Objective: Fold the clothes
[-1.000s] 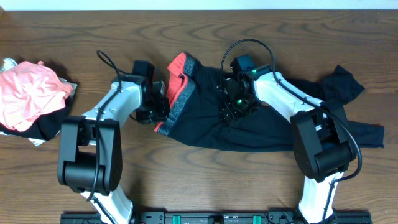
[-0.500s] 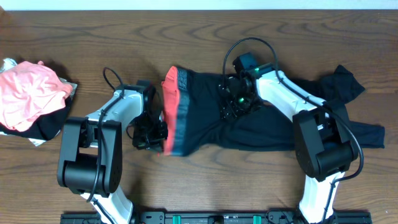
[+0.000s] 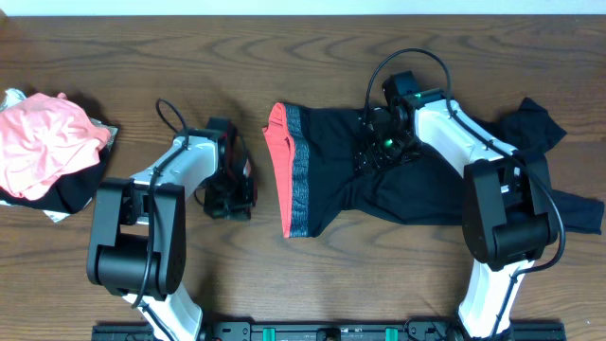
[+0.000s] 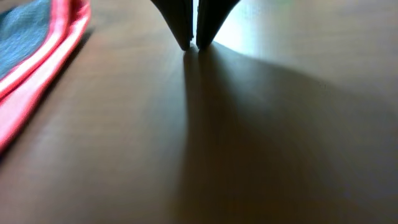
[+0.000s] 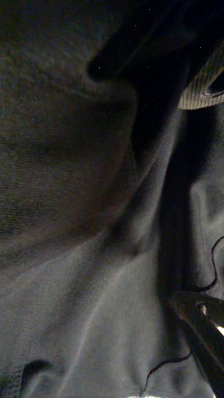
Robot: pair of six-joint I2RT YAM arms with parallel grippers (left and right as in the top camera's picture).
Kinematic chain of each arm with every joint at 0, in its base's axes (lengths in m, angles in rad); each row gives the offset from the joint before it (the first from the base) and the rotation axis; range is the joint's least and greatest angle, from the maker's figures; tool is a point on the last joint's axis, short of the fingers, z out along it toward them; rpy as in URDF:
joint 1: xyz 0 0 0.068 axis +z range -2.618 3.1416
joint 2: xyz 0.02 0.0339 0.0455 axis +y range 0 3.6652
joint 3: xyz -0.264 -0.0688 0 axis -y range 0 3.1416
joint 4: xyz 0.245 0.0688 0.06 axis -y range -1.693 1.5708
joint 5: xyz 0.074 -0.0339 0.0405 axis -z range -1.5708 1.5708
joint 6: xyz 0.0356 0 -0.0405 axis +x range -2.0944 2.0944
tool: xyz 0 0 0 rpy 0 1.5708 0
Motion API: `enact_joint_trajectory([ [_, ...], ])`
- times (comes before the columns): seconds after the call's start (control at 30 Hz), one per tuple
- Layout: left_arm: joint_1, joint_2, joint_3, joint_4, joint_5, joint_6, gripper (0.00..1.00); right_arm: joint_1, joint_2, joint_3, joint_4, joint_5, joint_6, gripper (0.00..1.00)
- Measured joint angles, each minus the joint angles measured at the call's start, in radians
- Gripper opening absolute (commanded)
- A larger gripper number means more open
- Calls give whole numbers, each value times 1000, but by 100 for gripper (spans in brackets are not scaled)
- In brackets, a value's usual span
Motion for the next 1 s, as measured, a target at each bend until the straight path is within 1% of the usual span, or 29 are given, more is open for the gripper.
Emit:
enact_joint_trajectory([
  [0.07,0,0,29,52,-4,0,6,4,-5,0,-15,2,0,91],
  [0.1,0,0,50,77,-5,0,4,8,-8,0,-26,2,0,90],
  [0.2,0,0,104,143,-4,-3,6,33,-19,0,-71,4,0,89],
  [0.37,0,-9,157,208,8,-31,6,108,-24,0,-158,5,0,90],
  [0.47,0,-19,163,254,87,-50,6,142,-24,0,-178,4,0,90],
  [0.57,-8,-19,164,302,183,-57,6,149,-24,0,-172,18,1,93],
  [0.67,-39,-19,164,335,234,-59,6,145,-24,0,-141,49,6,95],
  [0.87,-141,-19,164,391,271,-55,6,88,-75,0,-124,112,31,98],
  [0.9,-155,-19,164,393,275,-55,6,69,-96,0,-125,126,41,97],
  [1.0,-188,-19,164,388,252,-54,6,2,-167,0,-131,157,74,91],
])
